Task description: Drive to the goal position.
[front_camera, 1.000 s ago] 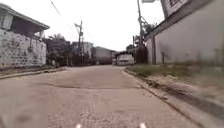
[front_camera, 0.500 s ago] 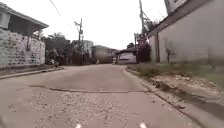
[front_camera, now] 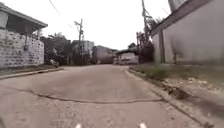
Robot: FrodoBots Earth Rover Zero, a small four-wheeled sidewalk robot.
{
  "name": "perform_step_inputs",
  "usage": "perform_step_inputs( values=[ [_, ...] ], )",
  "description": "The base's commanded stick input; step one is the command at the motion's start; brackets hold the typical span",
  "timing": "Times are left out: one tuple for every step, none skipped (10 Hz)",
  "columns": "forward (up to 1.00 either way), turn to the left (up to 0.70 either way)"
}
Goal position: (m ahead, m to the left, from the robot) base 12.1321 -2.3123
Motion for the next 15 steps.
perform_step_inputs(
  values=[
    [0.85,0.0],
    [0.85,0.0],
    [0.85,0.0],
    [0.85,0.0],
    [0.85,0.0],
    [0.85,0.0],
    [0.85,-0.23],
    [0.85,-0.34],
    [0.85,-0.34],
    [0.85,-0.1],
    [0.85,0.0],
    [0.85,0.0],
    [0.85,0.0],
    [0.85,0.0],
    [0.85,0.0]
  ],
)
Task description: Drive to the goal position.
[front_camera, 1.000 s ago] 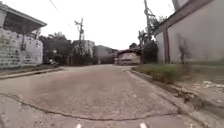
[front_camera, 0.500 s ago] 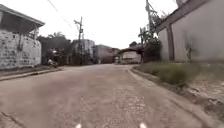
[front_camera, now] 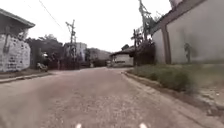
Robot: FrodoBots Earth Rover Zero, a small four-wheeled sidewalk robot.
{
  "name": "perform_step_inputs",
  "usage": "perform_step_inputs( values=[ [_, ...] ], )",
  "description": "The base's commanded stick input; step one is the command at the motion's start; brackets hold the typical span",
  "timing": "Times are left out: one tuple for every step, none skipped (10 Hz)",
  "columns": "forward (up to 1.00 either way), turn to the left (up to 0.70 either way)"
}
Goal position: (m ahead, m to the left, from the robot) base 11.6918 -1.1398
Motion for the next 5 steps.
perform_step_inputs(
  values=[
    [0.85,0.0],
    [0.85,0.0],
    [0.85,0.0],
    [0.85,0.0],
    [0.85,0.0]
  ],
)
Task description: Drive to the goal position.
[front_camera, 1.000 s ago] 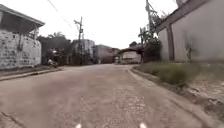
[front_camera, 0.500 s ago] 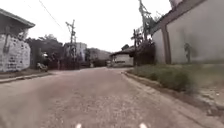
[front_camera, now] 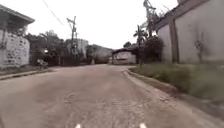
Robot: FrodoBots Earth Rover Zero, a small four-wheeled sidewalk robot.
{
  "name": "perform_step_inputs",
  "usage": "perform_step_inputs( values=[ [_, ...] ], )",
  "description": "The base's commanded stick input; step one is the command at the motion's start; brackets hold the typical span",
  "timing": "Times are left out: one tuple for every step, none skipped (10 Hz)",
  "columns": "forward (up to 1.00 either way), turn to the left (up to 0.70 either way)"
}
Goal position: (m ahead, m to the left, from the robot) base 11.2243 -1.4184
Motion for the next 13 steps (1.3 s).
perform_step_inputs(
  values=[
    [0.85,0.0],
    [0.85,0.0],
    [0.85,0.0],
    [0.85,0.0],
    [0.85,0.0],
    [0.85,0.0],
    [0.85,0.0],
    [0.85,0.0],
    [0.85,0.0],
    [0.85,0.0],
    [0.85,0.0],
    [0.85,0.0],
    [0.85,0.0]
  ],
)
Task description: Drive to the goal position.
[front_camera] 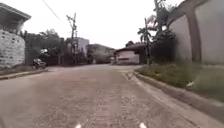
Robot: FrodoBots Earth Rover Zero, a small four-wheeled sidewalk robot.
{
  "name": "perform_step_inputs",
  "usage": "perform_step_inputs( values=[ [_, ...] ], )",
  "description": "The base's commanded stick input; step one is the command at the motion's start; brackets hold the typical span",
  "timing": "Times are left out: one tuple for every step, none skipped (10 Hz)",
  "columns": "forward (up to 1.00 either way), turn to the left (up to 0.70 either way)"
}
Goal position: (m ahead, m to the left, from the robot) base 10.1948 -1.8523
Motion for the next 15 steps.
perform_step_inputs(
  values=[
    [0.85,0.0],
    [0.85,0.0],
    [0.85,0.0],
    [0.85,0.0],
    [0.85,0.0],
    [0.85,0.0],
    [0.85,0.0],
    [0.85,0.0],
    [0.85,0.0],
    [0.85,0.0],
    [0.85,0.0],
    [0.85,0.0],
    [0.85,0.0],
    [0.85,0.0],
    [0.85,0.0]
  ],
)
